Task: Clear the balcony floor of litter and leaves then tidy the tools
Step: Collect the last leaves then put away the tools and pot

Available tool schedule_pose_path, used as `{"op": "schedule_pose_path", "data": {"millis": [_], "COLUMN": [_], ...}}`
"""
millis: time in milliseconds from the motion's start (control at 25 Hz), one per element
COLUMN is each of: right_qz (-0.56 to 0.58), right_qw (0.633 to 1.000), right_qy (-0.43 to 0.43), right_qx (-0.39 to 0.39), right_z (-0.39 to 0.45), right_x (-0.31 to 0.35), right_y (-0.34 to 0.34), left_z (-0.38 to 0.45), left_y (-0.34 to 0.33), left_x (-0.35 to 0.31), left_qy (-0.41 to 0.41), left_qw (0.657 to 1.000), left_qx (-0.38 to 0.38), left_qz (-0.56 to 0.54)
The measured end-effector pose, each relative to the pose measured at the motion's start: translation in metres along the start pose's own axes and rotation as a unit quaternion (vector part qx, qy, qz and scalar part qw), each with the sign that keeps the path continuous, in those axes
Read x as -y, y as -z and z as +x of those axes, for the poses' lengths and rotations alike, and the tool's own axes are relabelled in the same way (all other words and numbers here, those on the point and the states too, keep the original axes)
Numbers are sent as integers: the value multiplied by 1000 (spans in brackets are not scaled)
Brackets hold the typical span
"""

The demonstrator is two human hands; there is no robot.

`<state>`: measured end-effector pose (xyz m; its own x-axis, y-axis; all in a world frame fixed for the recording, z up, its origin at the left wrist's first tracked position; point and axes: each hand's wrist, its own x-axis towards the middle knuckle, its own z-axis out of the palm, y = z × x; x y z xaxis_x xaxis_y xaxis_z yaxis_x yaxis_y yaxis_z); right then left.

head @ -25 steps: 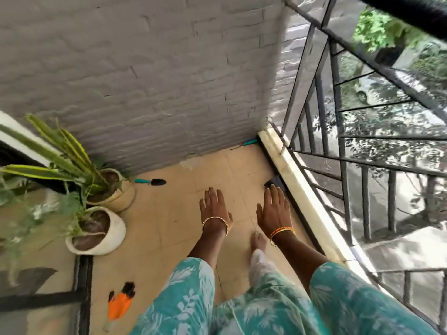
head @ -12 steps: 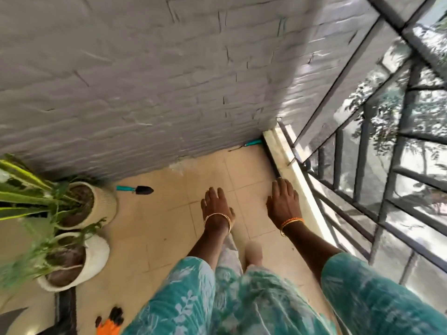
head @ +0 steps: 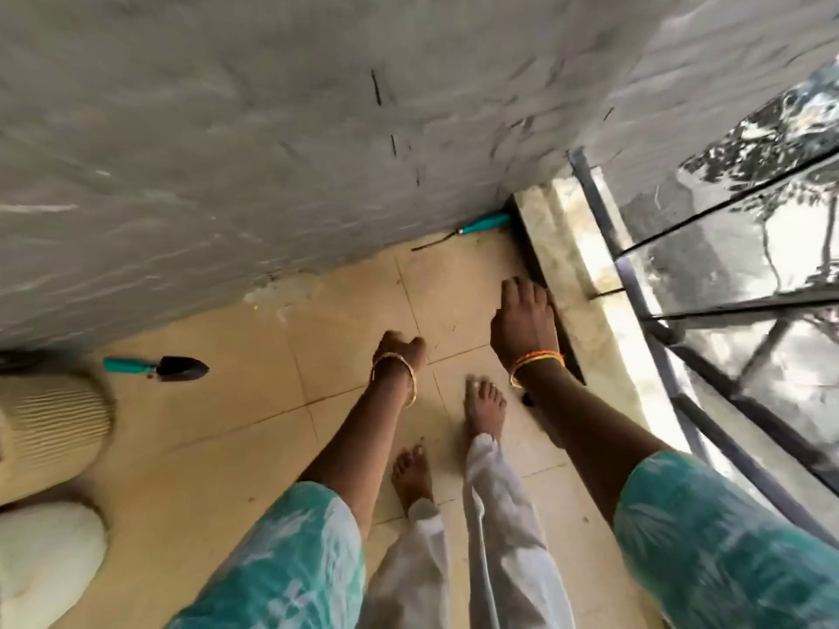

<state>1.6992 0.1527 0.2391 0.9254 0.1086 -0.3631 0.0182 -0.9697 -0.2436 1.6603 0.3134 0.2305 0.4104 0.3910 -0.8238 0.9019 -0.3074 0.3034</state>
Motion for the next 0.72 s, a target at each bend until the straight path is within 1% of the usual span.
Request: {"op": "schedule_pose_path", "data": {"millis": [40, 120, 200, 240, 320, 360, 480, 600, 680, 720], "right_qz": [-16, -44, -64, -73, -78, -79, -89, -132, -147, -149], "right_qw": [1000, 999, 997, 996, 995, 994, 990, 984, 984, 984], "right_qy": [12, 30, 37, 45, 66, 76, 106, 104, 93, 86], "right_qx": [5, 7, 3, -2, -5, -5, -25, -56, -48, -39], "right_z": [28, 89, 144, 171, 219, 240, 286, 313, 319, 319], "right_x": [-11, -36, -59, -69, -85, -91, -100, -93, -87, -85], "right_y": [-29, -84, -126, -146, -176, -187, -203, -210, -214, -215], "left_z": [38, 115, 185, 214, 264, 281, 311, 336, 351, 356], "left_y": [-15, -47, -71, -80, -98, -104, -110, -111, -113, -115], "left_x": [-2, -7, -9, -13, -16, -19, -25, -28, -29, -30], "left_qy": [1, -18, -48, -56, -61, -71, -106, -161, -199, -204], "left_qw": [999, 997, 995, 993, 990, 991, 993, 976, 965, 965], "left_qx": [17, 50, 60, 55, 23, 2, -57, -128, -159, -160], "left_qz": [-30, -51, -64, -91, -126, -116, -21, 67, 64, 48]}}
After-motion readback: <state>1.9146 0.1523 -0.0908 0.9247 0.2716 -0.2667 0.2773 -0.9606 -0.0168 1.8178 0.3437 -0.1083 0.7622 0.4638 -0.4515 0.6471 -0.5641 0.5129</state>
